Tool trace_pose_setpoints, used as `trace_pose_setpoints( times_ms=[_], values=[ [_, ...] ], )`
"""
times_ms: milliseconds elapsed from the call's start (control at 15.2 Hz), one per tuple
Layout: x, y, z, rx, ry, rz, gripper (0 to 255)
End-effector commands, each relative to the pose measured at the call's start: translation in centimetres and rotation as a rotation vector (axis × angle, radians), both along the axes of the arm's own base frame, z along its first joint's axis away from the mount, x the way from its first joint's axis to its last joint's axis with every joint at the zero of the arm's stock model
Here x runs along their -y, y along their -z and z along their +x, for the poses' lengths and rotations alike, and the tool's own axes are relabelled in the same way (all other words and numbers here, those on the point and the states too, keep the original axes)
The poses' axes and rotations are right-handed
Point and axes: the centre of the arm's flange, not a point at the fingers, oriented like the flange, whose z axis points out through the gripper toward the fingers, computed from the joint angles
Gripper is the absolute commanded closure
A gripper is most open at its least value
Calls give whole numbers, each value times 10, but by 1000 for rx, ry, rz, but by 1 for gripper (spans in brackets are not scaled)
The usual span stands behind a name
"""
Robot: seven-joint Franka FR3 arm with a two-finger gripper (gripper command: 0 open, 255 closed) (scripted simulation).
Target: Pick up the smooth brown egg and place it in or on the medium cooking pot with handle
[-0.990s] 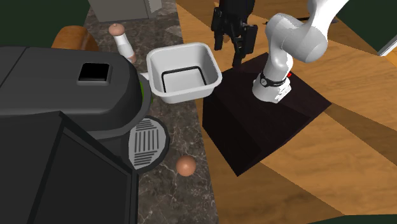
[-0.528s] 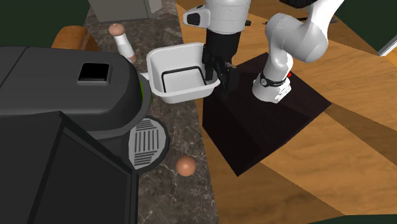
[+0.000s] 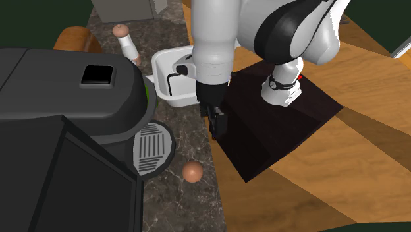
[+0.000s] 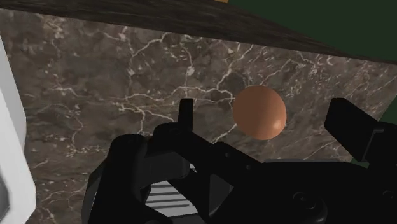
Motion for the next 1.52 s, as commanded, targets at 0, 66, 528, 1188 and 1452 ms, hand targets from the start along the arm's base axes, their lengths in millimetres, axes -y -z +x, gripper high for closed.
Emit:
trace_pose_setpoints(
  times_ms=[0, 66, 528, 1188, 1452],
  values=[
    [-9, 18, 18, 1, 12, 14, 0],
    [-13, 27, 26, 1, 17, 21, 0],
    [-41, 83, 75, -1, 49, 60, 0],
    [-50, 116, 81, -1, 49, 60, 0],
    [-50, 116, 81, -1, 49, 60, 0]
  ],
)
